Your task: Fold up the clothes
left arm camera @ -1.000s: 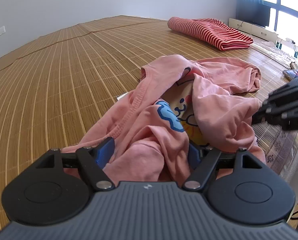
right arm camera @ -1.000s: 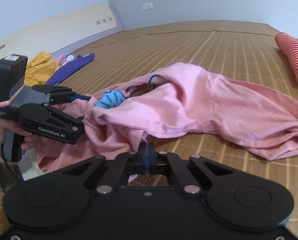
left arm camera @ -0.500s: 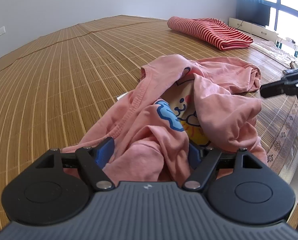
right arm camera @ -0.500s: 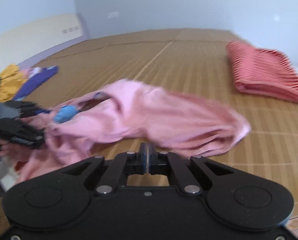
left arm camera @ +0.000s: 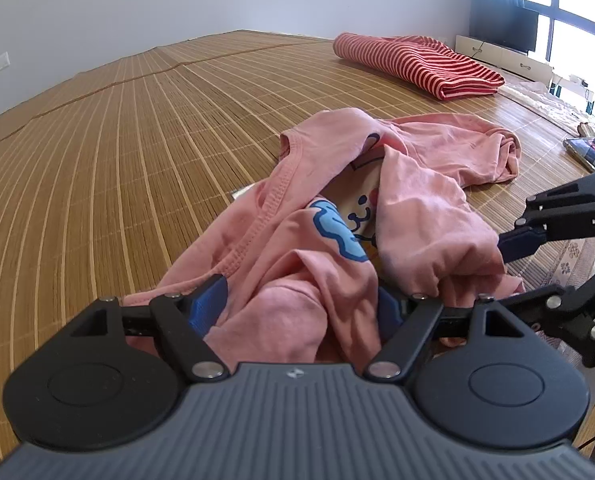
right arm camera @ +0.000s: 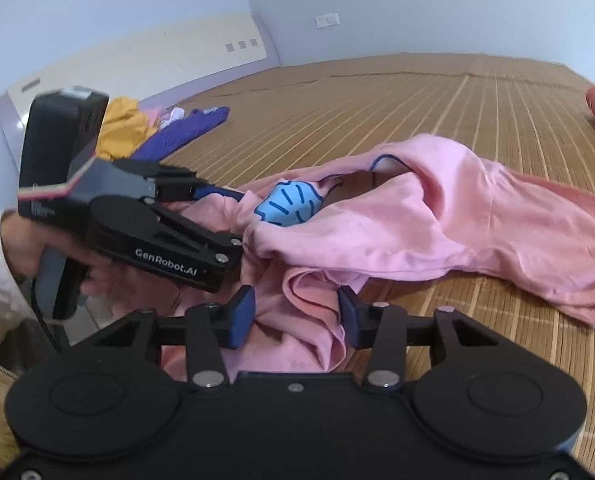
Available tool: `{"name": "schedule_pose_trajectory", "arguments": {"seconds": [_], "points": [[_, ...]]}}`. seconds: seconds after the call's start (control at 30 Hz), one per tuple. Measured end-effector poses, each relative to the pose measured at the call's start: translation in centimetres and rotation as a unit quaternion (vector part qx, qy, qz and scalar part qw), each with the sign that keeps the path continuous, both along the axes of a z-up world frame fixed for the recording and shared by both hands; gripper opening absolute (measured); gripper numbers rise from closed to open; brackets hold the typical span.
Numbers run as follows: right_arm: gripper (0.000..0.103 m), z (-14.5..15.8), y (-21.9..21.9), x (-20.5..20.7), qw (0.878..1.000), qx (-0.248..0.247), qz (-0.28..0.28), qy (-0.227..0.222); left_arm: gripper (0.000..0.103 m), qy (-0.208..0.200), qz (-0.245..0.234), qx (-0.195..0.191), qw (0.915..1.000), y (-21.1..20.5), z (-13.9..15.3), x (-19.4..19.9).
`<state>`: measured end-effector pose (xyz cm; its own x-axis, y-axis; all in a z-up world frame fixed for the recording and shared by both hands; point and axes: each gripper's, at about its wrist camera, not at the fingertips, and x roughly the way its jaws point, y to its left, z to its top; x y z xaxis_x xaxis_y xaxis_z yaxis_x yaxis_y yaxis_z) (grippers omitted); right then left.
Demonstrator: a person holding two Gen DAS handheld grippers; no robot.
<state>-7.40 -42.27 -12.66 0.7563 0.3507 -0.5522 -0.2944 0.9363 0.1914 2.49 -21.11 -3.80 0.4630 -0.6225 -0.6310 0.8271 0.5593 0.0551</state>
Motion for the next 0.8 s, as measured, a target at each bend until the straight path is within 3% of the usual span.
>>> {"name": "schedule_pose_trajectory", "arguments": {"seconds": [0.1,0.13,0.17,0.2,0.63,0.73,0.8], "points": [[0.048,0.2,-0.8,0.0,1.0,0.007,-0.005,0.007,0.08,0.001,0.0,-0.001,1.0,0.0,0.0,0.0],[0.04,0.2,-1.3,0.1,1.0,0.013,-0.011,0.011,0.08,0.001,0.0,-0.001,1.0,0.0,0.0,0.1],[0.014,0.2,-1.7,0.1,1.0,0.019,-0.017,0.015,0.08,0.001,0.0,0.0,1.0,0.0,0.0,0.1],[0.009,0.2,-2.2,0.0,0.999,0.024,-0.022,0.019,0.08,0.001,0.0,0.0,1.0,0.0,0.0,0.1],[0.004,3.4,-9.0,-5.3,0.985,-0.004,-0.165,0.054,0.082,0.004,0.002,0.001,1.0,0.3,0.1,0.2],[0.004,2.5,-8.9,-6.0,0.977,-0.044,-0.19,0.084,0.083,0.002,0.011,0.002,0.9999,0.6,0.2,0.5],[0.004,2.0,-9.1,-6.2,0.975,-0.039,-0.193,0.101,0.083,0.009,0.015,-0.001,0.9998,0.8,0.3,0.8]]}}
